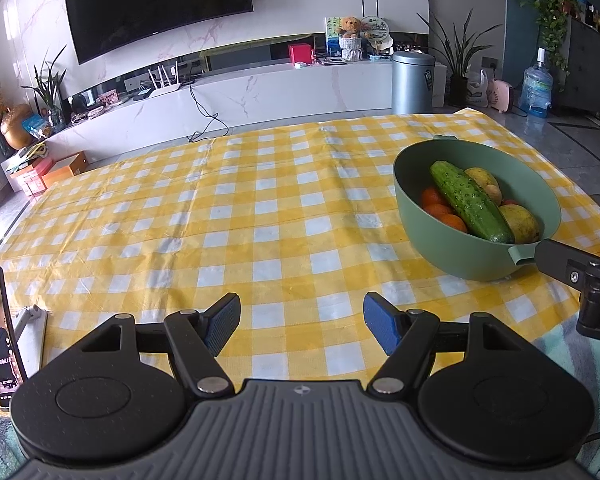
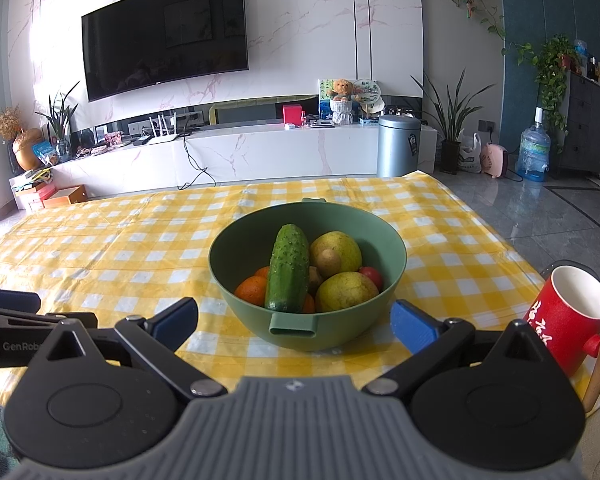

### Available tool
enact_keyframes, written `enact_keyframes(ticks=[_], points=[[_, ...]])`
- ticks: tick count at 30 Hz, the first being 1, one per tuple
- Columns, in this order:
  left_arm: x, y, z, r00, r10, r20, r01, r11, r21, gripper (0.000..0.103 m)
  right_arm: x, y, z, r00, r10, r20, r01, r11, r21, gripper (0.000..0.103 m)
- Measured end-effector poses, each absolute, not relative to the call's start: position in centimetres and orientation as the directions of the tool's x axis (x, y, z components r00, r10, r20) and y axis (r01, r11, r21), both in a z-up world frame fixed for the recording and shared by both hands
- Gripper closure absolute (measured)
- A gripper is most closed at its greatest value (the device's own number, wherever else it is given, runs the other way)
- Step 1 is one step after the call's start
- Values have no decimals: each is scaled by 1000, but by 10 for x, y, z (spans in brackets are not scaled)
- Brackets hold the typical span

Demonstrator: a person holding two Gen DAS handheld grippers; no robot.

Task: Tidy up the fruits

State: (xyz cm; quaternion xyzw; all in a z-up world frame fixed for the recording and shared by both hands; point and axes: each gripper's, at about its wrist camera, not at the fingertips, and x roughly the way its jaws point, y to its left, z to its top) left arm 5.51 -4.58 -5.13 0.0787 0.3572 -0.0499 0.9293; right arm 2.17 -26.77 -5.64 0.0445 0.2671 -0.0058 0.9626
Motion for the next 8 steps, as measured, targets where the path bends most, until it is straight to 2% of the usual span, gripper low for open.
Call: enact_keyframes(ticks=[8], points=[[56,-46,-51,740,-35,-671,147,983,111,20,22,-268,-56,857,12,-515,35,996,82,4]])
